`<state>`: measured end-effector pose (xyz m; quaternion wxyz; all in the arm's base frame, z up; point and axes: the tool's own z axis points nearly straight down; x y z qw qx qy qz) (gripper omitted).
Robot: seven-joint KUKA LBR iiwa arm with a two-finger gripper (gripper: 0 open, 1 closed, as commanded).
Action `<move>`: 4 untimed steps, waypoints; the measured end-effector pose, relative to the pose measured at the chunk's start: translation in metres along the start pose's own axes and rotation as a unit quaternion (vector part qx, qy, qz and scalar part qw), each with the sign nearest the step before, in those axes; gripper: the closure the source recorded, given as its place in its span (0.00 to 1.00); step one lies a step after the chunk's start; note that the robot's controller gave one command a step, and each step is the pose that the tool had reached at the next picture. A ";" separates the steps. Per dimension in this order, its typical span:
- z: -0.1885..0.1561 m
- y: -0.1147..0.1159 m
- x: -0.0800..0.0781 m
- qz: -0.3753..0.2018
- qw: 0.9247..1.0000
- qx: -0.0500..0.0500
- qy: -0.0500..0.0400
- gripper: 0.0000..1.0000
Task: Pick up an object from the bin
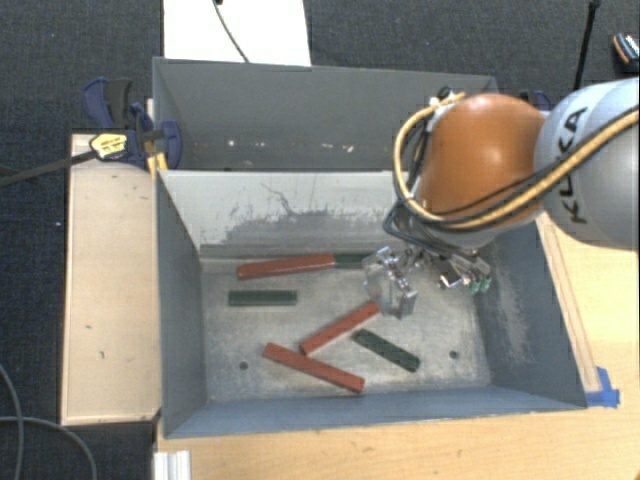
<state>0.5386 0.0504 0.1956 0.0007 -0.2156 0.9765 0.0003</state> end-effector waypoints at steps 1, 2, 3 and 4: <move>0.000 0.000 -0.001 0.001 1.000 0.000 0.000 0.00; 0.127 -0.025 -0.004 -0.019 1.000 -0.001 0.003 0.00; 0.121 -0.026 -0.008 -0.019 1.000 0.001 -0.002 1.00; -0.045 -0.050 -0.015 -0.039 0.999 0.003 -0.005 1.00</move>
Offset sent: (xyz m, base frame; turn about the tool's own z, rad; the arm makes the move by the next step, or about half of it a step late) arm 0.0000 0.0000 0.0000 0.0000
